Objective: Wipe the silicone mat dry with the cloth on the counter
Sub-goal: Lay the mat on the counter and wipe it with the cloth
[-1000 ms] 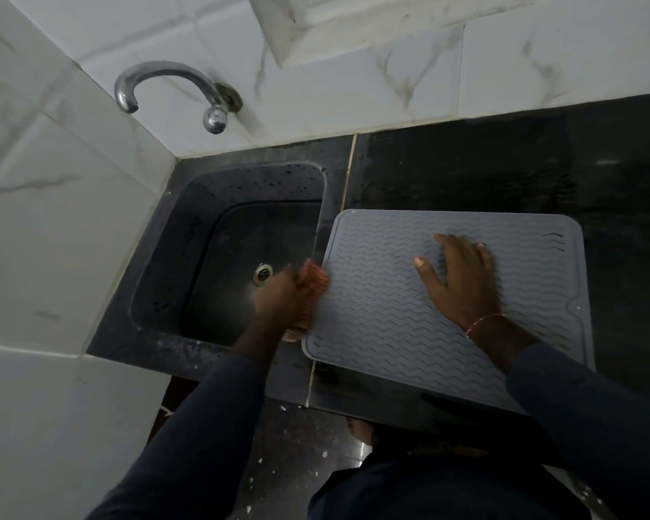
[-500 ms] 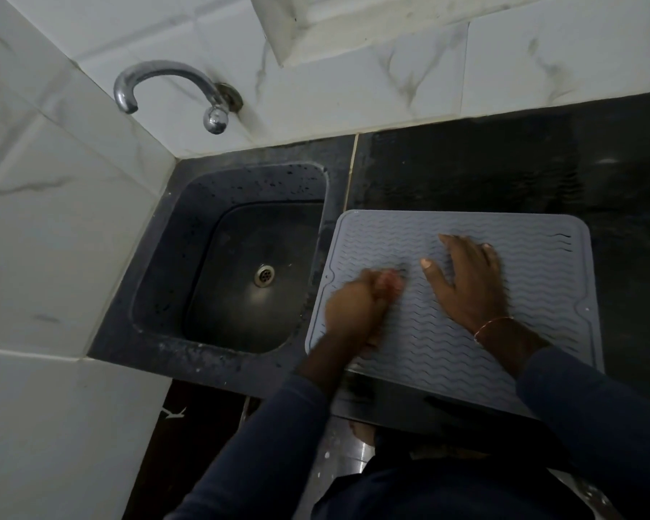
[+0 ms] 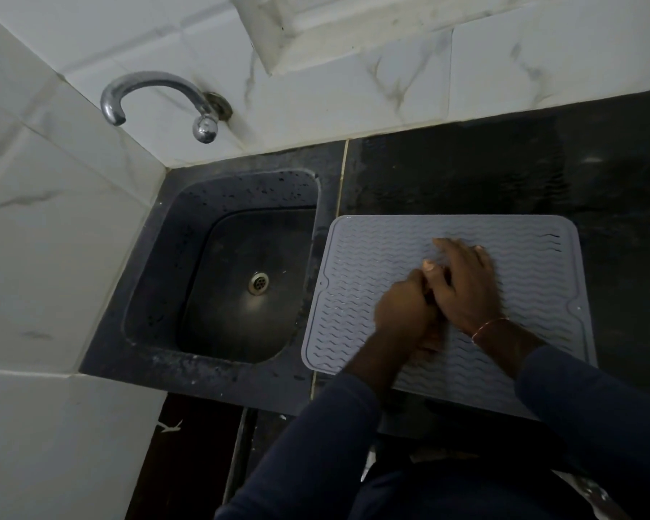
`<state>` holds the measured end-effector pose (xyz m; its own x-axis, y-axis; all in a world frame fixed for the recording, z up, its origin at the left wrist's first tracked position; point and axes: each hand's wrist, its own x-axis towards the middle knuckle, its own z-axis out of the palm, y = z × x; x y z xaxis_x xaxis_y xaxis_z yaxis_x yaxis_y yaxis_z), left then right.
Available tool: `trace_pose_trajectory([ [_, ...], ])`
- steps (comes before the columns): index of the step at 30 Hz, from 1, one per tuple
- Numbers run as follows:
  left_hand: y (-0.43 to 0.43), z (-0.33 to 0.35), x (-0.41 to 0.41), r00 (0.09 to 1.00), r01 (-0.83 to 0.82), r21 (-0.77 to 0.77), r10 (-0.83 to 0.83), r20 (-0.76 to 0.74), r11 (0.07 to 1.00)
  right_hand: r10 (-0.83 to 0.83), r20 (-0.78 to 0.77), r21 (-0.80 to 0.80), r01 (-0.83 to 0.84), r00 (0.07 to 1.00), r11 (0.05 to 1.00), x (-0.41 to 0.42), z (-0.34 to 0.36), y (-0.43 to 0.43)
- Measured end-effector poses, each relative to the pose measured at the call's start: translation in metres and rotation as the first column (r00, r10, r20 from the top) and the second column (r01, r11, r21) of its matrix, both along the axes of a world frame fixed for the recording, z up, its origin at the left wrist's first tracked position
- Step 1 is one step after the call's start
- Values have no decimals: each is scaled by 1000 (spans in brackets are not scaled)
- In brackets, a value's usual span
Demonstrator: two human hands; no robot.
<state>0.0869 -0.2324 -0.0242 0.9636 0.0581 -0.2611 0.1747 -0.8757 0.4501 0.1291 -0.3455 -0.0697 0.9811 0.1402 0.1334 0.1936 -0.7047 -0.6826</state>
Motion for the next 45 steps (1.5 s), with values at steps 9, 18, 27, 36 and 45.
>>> trace_pose_trajectory([
  [9,162,11,-7,931,-361,268,361,52,893,11,20,-70,-9,1000,997,1,1,3],
  [18,-4,-3,-4,1000,9,-28,-9,8,1000,4,17,30,-4,1000,1000,0,2,-1],
  [27,146,11,-5,945,-322,268,324,39,908,4,21,6,-4,1000,1000,0,2,1],
  [36,24,-2,-23,991,-119,3,119,-55,993,-2,45,3,2,999,1000,0,2,1],
  [45,148,6,-27,906,-406,255,423,-13,878,-7,46,24,6,999,1000,0,2,2],
])
